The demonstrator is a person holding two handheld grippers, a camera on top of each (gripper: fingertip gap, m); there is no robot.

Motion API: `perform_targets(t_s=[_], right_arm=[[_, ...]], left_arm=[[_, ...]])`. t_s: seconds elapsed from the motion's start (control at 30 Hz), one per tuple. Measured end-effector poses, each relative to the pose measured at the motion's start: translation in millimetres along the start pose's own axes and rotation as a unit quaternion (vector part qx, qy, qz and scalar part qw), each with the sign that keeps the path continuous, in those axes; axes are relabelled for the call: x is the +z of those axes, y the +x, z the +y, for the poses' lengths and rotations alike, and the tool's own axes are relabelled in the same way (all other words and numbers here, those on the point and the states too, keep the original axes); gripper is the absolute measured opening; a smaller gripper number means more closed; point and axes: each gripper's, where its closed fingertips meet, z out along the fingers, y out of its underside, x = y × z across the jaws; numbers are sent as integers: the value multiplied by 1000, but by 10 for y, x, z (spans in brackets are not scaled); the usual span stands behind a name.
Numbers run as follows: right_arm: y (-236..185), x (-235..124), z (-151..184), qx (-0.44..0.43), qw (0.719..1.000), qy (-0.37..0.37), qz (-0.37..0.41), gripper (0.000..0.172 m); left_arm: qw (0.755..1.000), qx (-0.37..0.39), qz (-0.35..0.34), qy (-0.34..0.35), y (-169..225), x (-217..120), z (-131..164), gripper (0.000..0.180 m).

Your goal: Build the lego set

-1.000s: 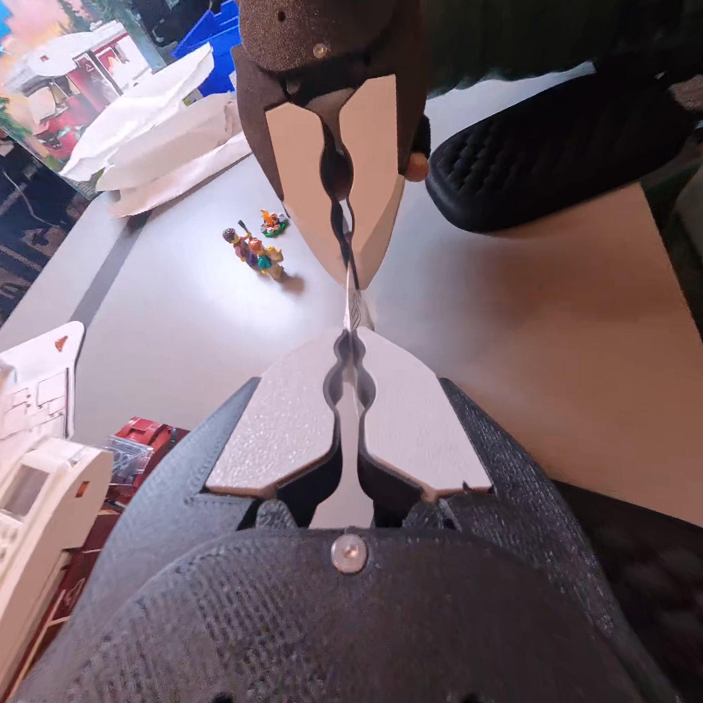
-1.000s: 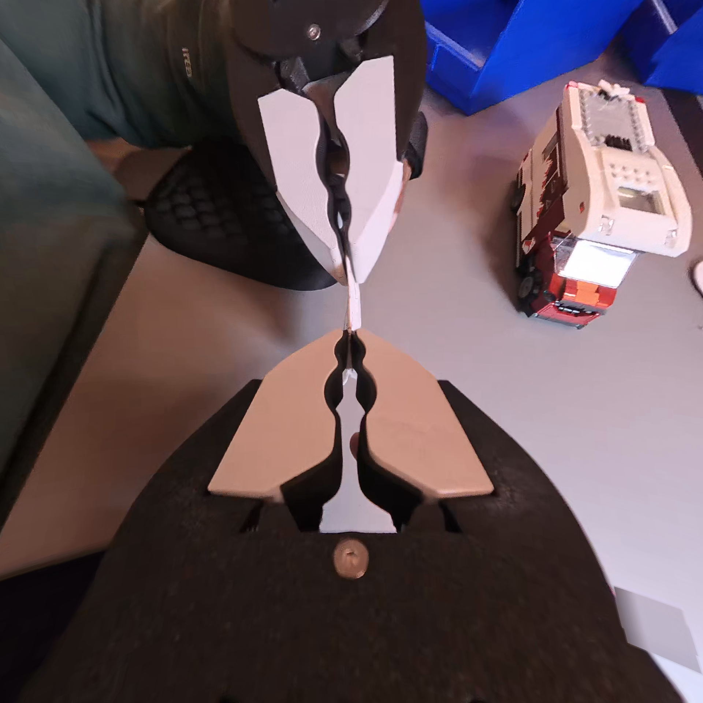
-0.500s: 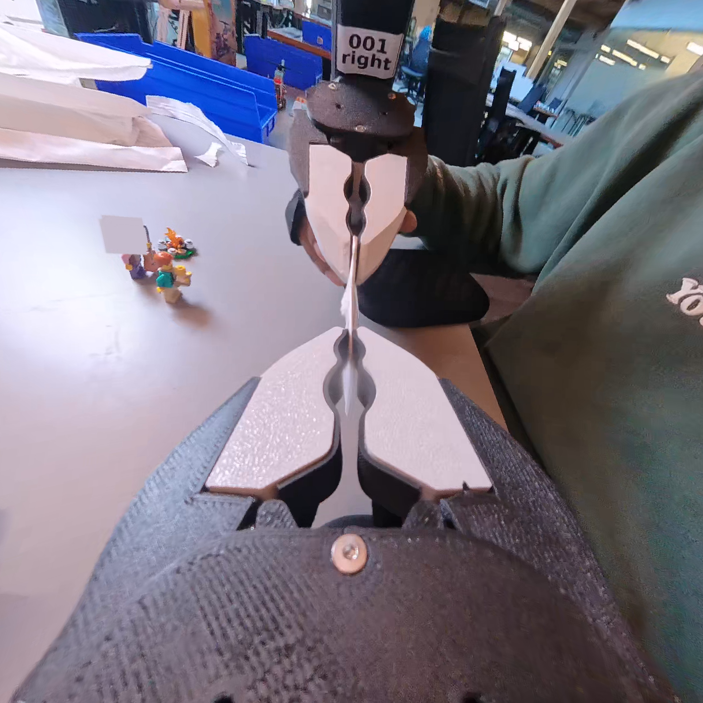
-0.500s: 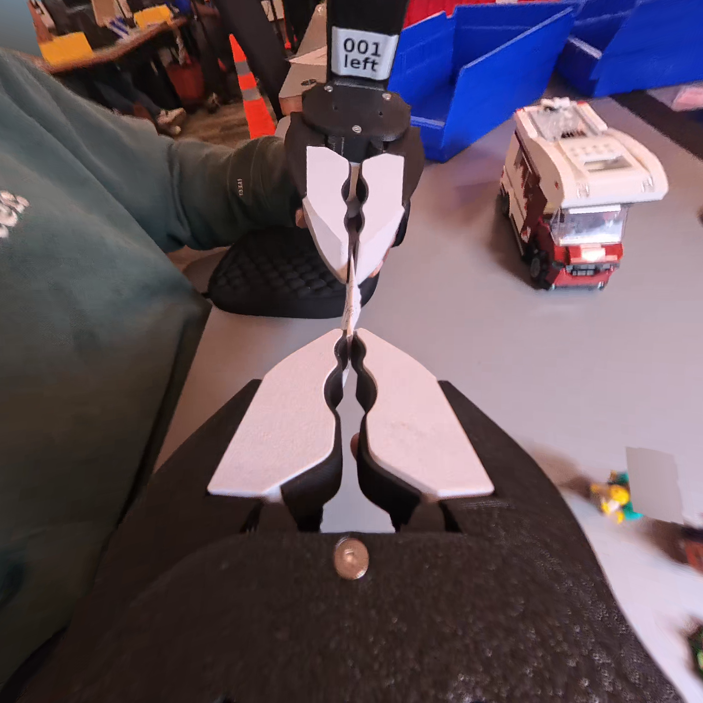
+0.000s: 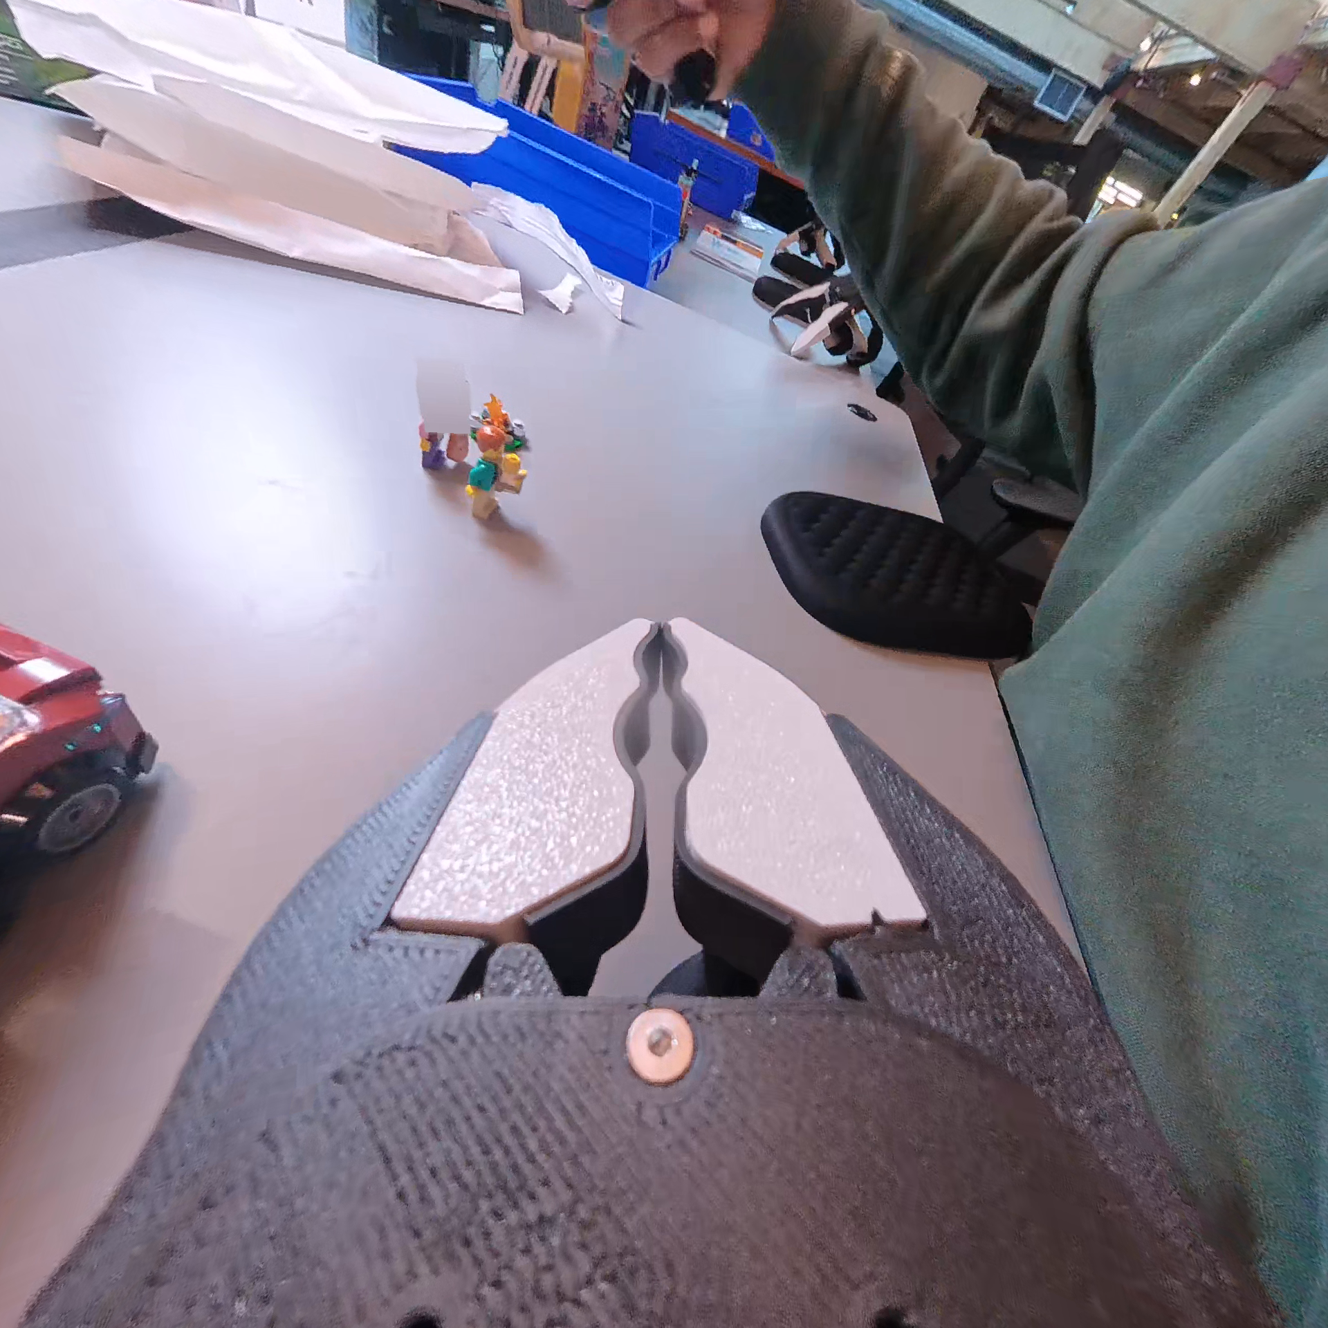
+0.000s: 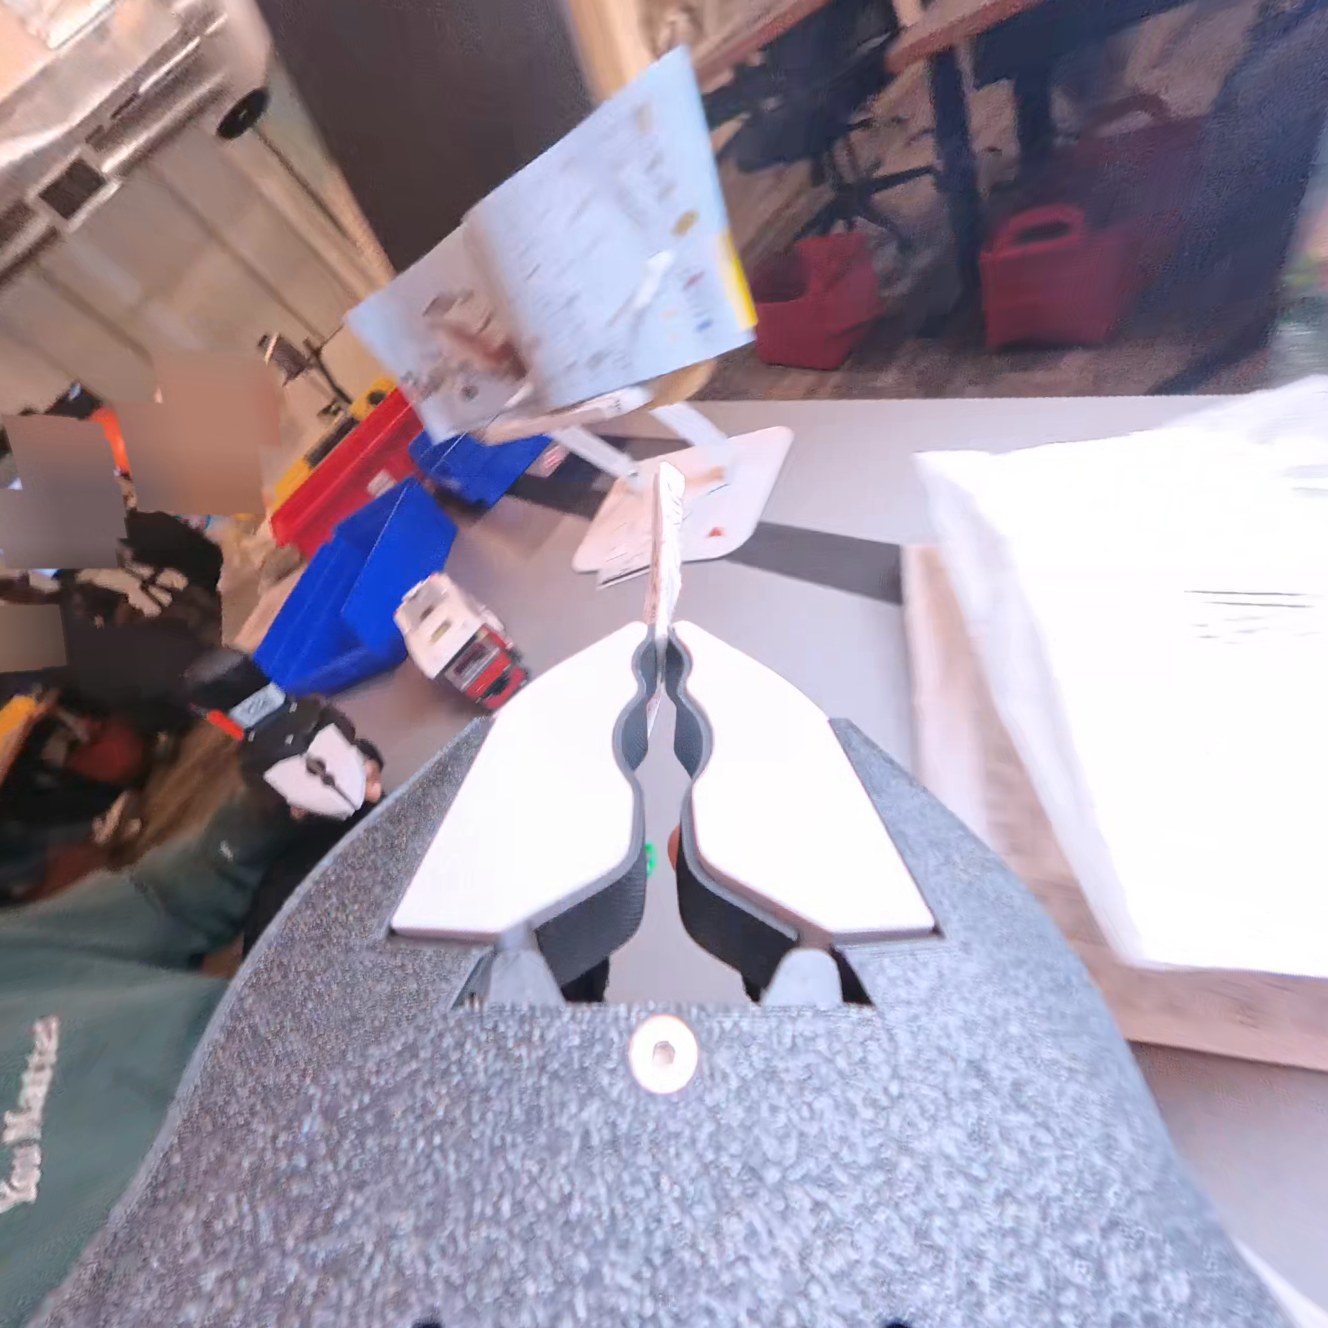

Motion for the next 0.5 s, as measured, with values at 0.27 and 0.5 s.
perform_targets(t_s=[0.27, 0.5], right_arm=[[1768, 194, 27, 123, 978, -110, 125, 1], [2211, 209, 72, -66, 945, -152, 281, 37]], left_arm=[[999, -34, 0, -3, -87, 18, 22, 0], [999, -33, -12, -6, -142, 33, 24, 0]])
